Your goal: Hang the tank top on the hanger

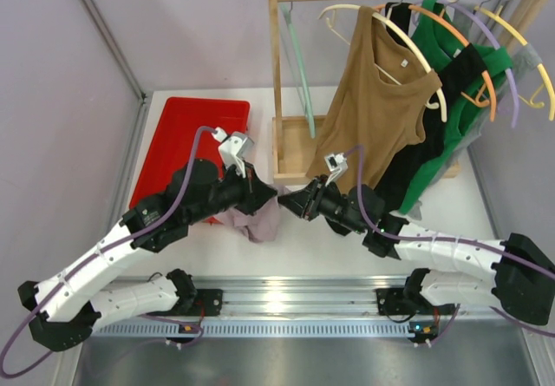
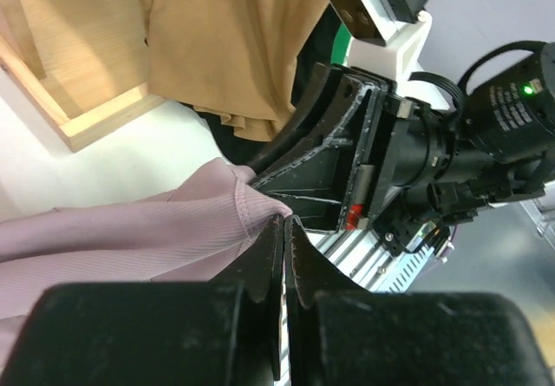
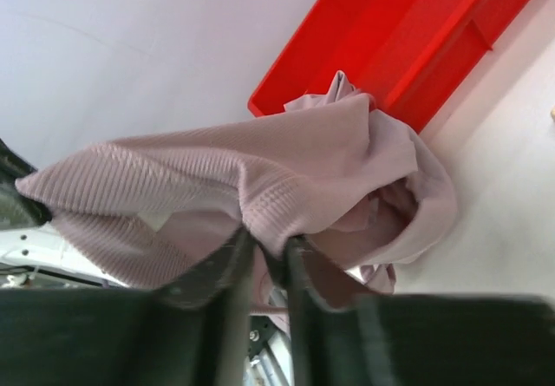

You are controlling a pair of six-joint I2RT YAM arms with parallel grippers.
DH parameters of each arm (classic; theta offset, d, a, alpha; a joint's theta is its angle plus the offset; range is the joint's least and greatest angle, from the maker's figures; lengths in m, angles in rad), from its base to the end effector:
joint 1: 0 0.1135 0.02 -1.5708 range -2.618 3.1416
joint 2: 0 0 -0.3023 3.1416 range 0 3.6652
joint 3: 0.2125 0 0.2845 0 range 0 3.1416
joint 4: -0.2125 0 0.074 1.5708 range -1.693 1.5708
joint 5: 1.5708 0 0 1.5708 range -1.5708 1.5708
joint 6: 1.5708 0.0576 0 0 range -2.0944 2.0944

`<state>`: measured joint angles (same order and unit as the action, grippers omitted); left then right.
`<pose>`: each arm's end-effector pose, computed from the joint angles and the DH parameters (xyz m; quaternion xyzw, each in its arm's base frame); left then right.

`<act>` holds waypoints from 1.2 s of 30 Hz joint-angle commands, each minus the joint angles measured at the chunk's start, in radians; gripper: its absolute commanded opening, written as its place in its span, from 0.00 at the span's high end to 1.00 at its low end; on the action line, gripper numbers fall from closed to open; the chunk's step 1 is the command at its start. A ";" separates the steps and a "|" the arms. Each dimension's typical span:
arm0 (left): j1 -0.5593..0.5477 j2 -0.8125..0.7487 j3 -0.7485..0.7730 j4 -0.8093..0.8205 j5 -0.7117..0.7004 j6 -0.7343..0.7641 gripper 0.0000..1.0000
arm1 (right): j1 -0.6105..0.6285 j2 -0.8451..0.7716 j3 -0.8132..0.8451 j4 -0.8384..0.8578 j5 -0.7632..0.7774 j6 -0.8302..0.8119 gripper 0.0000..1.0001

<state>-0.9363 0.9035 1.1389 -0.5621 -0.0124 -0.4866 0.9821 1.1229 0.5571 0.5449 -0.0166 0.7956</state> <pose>0.1274 -0.1719 0.4319 0.1777 0.7930 -0.3766 0.4446 0.1589 0.2397 0.2848 -0.0723 0.7108 0.5469 0.4364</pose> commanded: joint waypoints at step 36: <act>-0.004 0.347 0.984 -0.148 -0.064 0.306 1.00 | 0.059 -0.101 1.258 -0.956 0.126 -0.618 1.00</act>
<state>-0.9436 1.2476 2.1010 -0.6724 -0.0444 -0.2298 1.0275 1.0164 1.7500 -0.4023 0.0929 0.2268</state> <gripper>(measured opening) 0.011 0.017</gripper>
